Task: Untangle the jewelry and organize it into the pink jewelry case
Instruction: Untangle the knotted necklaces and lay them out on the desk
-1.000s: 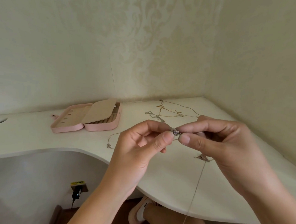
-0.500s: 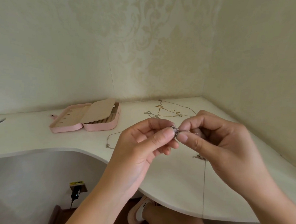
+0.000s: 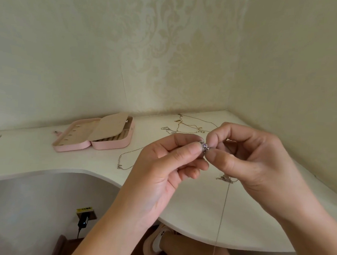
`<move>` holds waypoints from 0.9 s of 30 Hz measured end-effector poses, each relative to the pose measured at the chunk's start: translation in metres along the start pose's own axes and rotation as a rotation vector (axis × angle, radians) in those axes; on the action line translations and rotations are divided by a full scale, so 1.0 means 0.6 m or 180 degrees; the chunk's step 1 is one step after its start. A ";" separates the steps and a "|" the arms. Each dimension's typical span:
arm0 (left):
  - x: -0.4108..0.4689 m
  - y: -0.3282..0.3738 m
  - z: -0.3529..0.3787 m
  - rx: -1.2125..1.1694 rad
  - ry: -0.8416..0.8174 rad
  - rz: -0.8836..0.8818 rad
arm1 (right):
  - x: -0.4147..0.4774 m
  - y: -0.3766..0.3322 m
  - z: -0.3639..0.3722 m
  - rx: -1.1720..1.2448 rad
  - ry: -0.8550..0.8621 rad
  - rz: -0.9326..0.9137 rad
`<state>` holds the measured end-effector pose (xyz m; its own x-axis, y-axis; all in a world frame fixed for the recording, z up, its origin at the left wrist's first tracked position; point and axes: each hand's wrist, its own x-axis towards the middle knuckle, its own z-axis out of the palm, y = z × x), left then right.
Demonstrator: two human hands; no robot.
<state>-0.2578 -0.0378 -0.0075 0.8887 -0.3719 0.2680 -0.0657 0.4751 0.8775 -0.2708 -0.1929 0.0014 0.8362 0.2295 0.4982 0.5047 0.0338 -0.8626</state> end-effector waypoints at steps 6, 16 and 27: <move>0.010 -0.002 0.000 -0.0425 0.0051 -0.0293 | -0.001 -0.004 -0.002 -0.1452 0.0369 -0.0527; 0.009 0.001 0.001 -0.0403 -0.0013 -0.0177 | 0.002 -0.014 -0.008 -0.0095 -0.0011 0.0365; 0.004 0.005 0.006 0.0552 -0.0016 0.0551 | 0.005 -0.028 -0.015 0.0432 -0.0243 0.0882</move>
<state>-0.2578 -0.0404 -0.0030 0.8552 -0.3010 0.4220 -0.2943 0.3882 0.8733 -0.2748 -0.2015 0.0178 0.9167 0.3204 0.2390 0.2224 0.0881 -0.9710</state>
